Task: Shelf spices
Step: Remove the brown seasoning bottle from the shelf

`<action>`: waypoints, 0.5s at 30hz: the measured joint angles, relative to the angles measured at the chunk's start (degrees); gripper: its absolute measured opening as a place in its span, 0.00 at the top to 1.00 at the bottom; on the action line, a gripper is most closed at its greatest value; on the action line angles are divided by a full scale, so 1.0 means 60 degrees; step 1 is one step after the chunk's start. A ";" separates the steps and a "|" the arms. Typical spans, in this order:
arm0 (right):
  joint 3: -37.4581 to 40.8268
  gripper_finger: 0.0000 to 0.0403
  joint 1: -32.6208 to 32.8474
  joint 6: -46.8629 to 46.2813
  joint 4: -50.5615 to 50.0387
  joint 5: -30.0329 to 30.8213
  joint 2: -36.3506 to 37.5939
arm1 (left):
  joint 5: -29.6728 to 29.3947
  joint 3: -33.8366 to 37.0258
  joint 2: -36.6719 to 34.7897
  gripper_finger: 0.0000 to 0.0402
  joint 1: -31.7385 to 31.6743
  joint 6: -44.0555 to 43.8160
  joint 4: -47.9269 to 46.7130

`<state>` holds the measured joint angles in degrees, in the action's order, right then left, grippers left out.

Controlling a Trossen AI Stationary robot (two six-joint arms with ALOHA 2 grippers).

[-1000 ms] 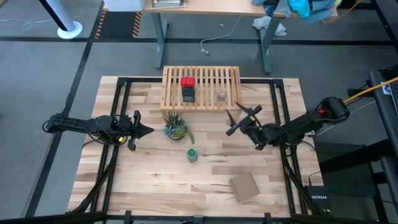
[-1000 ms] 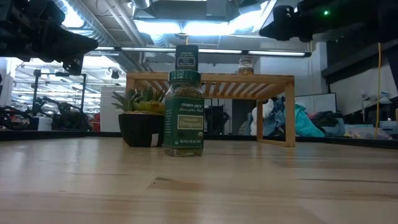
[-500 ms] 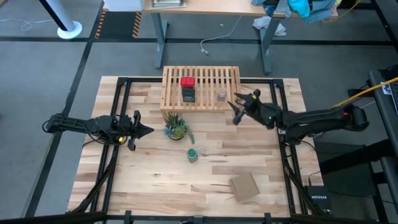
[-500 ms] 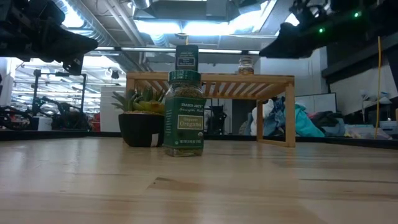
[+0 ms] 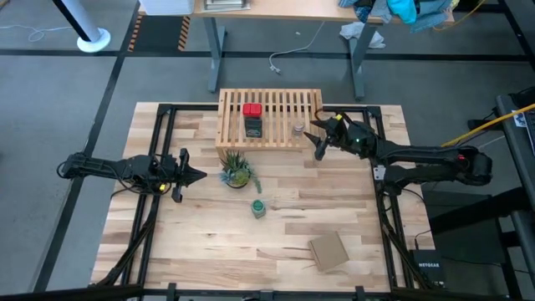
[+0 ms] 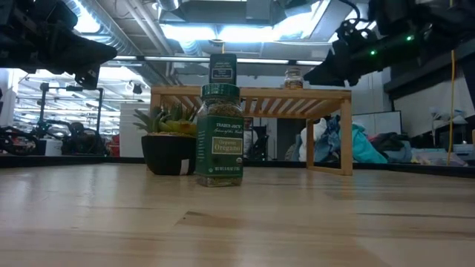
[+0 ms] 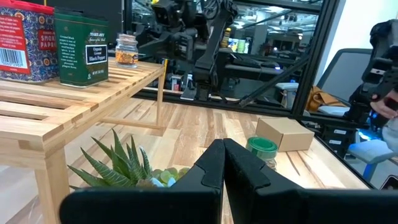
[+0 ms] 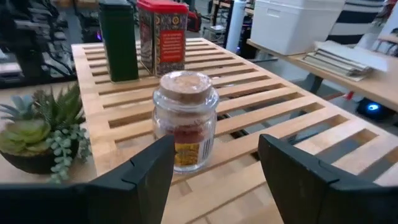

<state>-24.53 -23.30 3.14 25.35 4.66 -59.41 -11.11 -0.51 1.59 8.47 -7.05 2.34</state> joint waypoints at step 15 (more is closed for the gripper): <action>0.0000 0.41 -0.0450 -0.0267 0.2156 -0.1950 -0.1766 | 0.0000 -0.0002 0.0001 1.00 0.0002 0.0000 -0.0002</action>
<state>-24.53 -26.01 1.54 38.29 -7.04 -70.01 -11.11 -0.53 1.60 8.48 -7.05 2.33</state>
